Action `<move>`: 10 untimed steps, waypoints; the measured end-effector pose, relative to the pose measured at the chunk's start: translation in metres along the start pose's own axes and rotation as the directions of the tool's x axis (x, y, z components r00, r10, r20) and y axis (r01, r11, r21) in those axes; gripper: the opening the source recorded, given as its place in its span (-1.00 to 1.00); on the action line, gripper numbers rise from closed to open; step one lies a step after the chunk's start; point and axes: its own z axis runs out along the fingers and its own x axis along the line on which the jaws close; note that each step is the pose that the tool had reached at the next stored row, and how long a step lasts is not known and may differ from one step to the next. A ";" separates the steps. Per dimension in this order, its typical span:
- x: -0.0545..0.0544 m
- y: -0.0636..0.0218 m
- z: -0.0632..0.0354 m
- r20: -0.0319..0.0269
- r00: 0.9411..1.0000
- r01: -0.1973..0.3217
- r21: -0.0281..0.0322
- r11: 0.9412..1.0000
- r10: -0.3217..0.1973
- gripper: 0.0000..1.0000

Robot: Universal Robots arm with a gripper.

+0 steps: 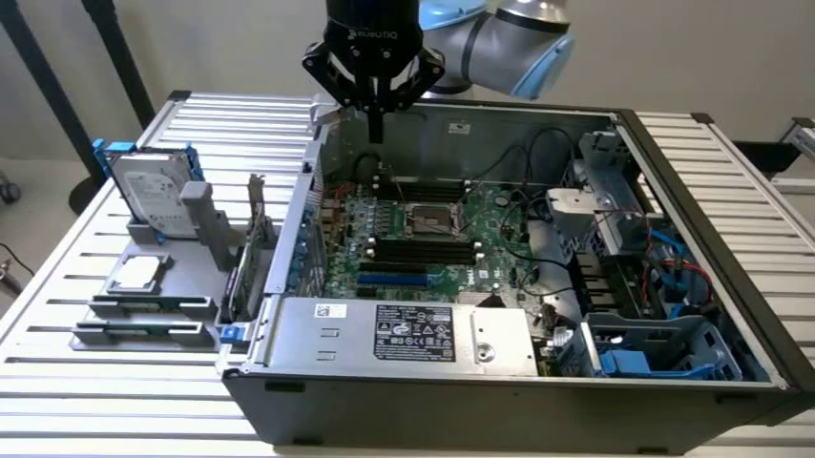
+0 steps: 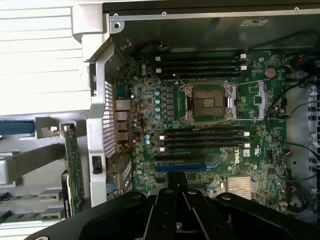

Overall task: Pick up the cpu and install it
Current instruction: 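Reach for the cpu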

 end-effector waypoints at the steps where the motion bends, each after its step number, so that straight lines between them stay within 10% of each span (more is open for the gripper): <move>1: 0.000 0.0000 0.0000 0.000 1.000 0.000 0.000 1.000 0.000 -0.79; 10: 0.009 -0.0007 -0.0002 0.000 1.000 0.000 0.000 1.000 0.000 -0.79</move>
